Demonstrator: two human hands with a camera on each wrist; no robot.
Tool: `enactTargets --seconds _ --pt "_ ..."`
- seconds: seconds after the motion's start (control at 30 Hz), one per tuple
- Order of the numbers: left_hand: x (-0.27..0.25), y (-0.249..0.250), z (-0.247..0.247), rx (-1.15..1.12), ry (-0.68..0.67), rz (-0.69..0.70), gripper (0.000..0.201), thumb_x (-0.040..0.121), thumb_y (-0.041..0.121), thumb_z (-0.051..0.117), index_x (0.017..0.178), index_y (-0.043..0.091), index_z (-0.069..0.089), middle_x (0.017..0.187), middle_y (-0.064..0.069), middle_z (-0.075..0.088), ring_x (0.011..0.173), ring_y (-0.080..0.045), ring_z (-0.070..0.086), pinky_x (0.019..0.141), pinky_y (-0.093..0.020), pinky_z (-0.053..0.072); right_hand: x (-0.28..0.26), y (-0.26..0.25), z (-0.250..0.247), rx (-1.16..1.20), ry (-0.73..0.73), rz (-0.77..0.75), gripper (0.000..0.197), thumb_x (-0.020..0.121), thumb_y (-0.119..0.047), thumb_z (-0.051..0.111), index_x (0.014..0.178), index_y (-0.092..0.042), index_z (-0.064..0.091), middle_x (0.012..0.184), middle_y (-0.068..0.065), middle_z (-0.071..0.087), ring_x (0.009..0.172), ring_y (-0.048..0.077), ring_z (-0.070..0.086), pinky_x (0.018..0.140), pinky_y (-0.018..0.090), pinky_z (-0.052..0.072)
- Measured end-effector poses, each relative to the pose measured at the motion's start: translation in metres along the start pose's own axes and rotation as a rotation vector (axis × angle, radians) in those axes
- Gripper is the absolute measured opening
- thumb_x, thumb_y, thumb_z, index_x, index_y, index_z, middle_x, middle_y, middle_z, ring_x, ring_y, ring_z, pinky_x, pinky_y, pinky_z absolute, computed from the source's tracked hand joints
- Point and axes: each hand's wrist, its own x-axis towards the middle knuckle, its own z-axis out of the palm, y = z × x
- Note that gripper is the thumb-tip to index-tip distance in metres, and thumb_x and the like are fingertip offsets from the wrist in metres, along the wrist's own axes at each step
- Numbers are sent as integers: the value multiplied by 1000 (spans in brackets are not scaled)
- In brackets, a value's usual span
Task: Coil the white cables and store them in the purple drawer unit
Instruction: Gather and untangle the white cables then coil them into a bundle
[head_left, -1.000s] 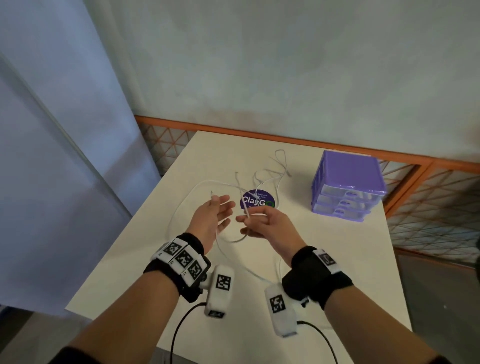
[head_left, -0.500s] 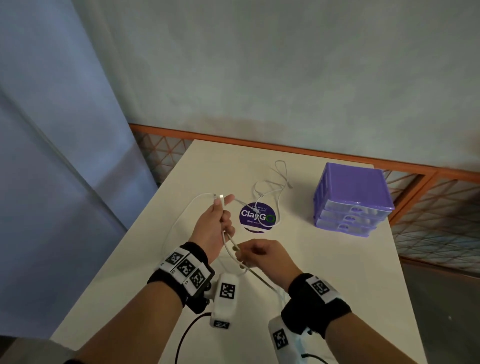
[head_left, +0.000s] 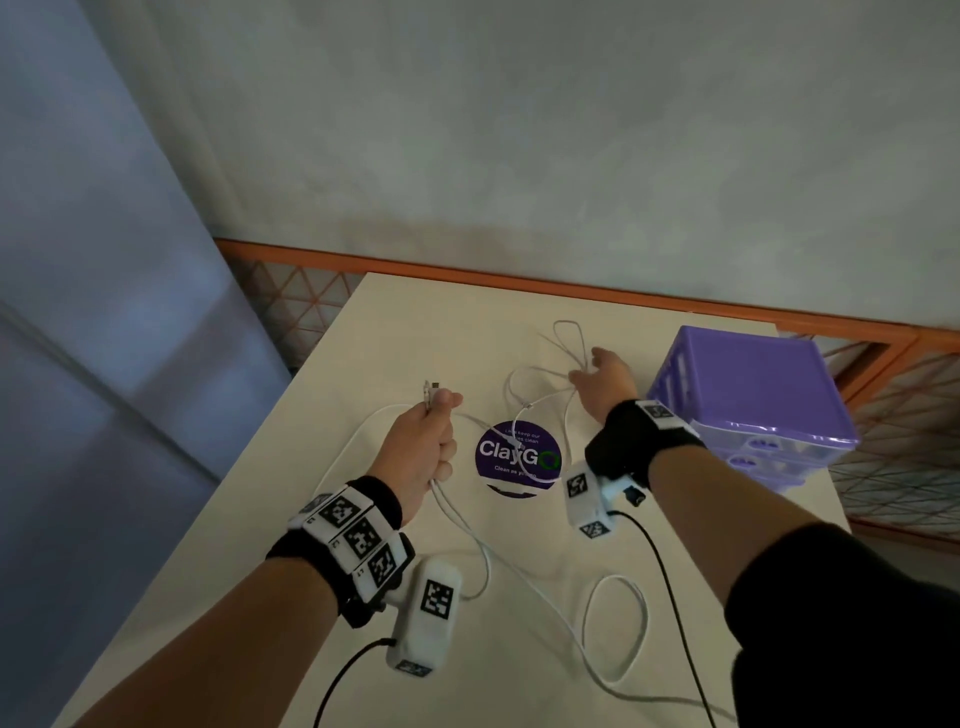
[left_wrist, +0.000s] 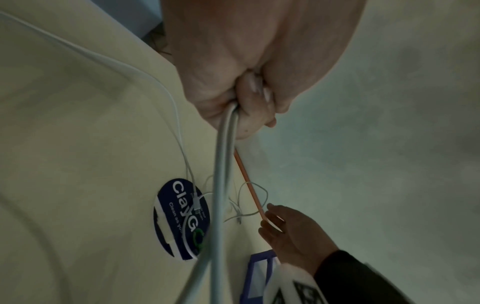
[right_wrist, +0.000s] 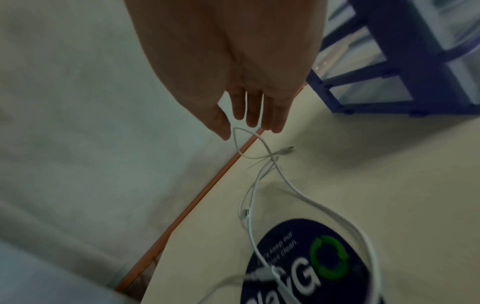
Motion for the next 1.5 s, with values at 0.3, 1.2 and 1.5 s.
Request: enactTargets --seconds 0.3,1.2,1.5 --pt "17 -5 -5 -94 18 -56 36 94 49 40 79 17 49 46 10 26 39 -4 20 32 -15 18 13 -12 15 314 -40 -9 45 98 -38 45 128 -7 53 109 7 61 85 21 62 73 28 47" --pt "-100 69 30 -410 -142 145 34 99 27 40 126 12 55 64 4 39 56 -5 42 77 -28 55 -236 -5 -43 217 -304 -277 21 78 -30 54 74 -12 64 57 -4 59 61 18 54 76 41 48" --pt "-111 67 24 -416 -163 152 46 96 40 43 130 11 54 61 8 50 47 -3 41 58 -20 48 -250 -20 -39 246 -269 -475 20 93 -22 58 80 -35 64 77 -21 66 73 -12 58 70 5 40"
